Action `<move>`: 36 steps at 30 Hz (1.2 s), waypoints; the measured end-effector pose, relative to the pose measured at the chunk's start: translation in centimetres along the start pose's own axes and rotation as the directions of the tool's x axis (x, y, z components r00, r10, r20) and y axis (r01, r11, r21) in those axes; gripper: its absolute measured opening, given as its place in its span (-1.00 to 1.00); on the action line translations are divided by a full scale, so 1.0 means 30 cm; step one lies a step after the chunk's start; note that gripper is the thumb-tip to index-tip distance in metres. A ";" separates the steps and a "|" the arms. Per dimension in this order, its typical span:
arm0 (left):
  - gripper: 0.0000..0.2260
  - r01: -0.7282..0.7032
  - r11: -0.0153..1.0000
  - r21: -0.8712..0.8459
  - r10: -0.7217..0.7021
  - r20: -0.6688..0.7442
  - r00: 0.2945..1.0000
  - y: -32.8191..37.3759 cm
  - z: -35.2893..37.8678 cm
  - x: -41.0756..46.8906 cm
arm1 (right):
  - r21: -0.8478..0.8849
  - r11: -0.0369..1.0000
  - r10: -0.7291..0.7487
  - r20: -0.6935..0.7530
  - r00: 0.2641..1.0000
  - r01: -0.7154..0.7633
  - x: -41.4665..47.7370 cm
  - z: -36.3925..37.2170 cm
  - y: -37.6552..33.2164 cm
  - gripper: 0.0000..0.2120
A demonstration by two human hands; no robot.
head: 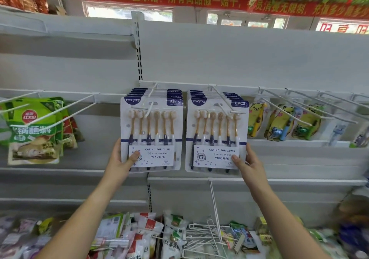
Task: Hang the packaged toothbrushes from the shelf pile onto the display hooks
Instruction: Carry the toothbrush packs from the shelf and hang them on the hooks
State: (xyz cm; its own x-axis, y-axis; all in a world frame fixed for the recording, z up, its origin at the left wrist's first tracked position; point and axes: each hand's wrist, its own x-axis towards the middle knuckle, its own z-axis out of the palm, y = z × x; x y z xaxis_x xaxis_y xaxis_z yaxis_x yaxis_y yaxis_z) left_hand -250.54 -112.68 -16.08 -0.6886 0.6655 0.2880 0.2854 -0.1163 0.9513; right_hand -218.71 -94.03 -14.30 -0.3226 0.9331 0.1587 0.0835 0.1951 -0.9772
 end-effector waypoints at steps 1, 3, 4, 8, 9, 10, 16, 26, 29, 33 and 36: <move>-0.53 -0.007 1.000 0.014 0.007 0.010 1.000 -0.011 0.000 0.011 | -0.024 1.000 0.007 -0.007 1.000 -0.007 0.011 0.007 -0.001 -0.38; -0.53 -0.002 0.999 0.038 0.001 0.020 1.000 -0.035 -0.010 0.036 | -0.089 0.996 0.012 -0.008 1.000 -0.013 0.031 0.011 0.000 -0.37; -0.53 0.011 0.999 0.047 -0.011 0.013 1.000 -0.041 -0.017 0.047 | -0.127 0.992 0.020 -0.010 1.000 -0.021 0.043 0.010 0.003 -0.37; -0.53 0.067 0.987 0.150 -0.069 0.012 0.998 -0.039 -0.027 0.055 | -0.262 0.961 0.090 -0.003 0.996 -0.087 0.065 -0.006 0.010 -0.29; -0.48 0.082 0.976 0.199 -0.089 0.027 0.996 -0.044 -0.034 0.050 | -0.292 0.950 0.114 0.003 0.994 -0.108 0.061 -0.013 0.011 -0.26; -0.40 0.100 0.958 0.268 -0.113 0.032 0.993 -0.044 -0.046 0.040 | -0.332 0.935 0.137 0.009 0.991 -0.126 0.052 -0.023 0.007 -0.24; -0.34 -0.107 0.596 0.796 -0.037 0.160 0.986 0.040 -0.137 -0.022 | -0.745 0.654 0.050 0.220 0.974 0.134 -0.055 -0.146 -0.051 -0.21; -0.19 -0.687 0.324 0.651 -0.052 0.737 0.674 0.333 0.238 -0.146 | -0.846 0.403 -0.011 0.376 0.927 0.348 -0.302 -0.350 -0.168 -0.28; -0.23 -0.790 0.332 0.516 -0.018 0.841 0.541 0.389 0.423 -0.204 | -0.869 0.381 0.016 0.347 0.938 0.315 -0.388 -0.452 -0.163 -0.32; -0.26 -0.878 0.359 0.318 0.042 0.934 0.355 0.415 0.679 -0.289 | -0.918 0.342 0.079 0.243 0.967 0.203 -0.504 -0.663 -0.161 -0.28; -0.18 -0.919 0.340 0.198 0.055 0.972 0.230 0.466 0.882 -0.366 | -0.944 0.304 0.081 0.160 0.984 0.129 -0.588 -0.850 -0.160 -0.24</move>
State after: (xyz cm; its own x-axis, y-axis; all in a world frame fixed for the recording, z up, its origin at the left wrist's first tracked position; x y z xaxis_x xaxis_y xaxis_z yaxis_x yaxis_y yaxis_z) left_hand -221.35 -102.10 -8.86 0.5050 0.8630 0.0114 0.8623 -0.5051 0.0368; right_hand -189.38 -103.73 -8.82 -0.4617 0.8853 0.0548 0.8737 0.4646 -0.1441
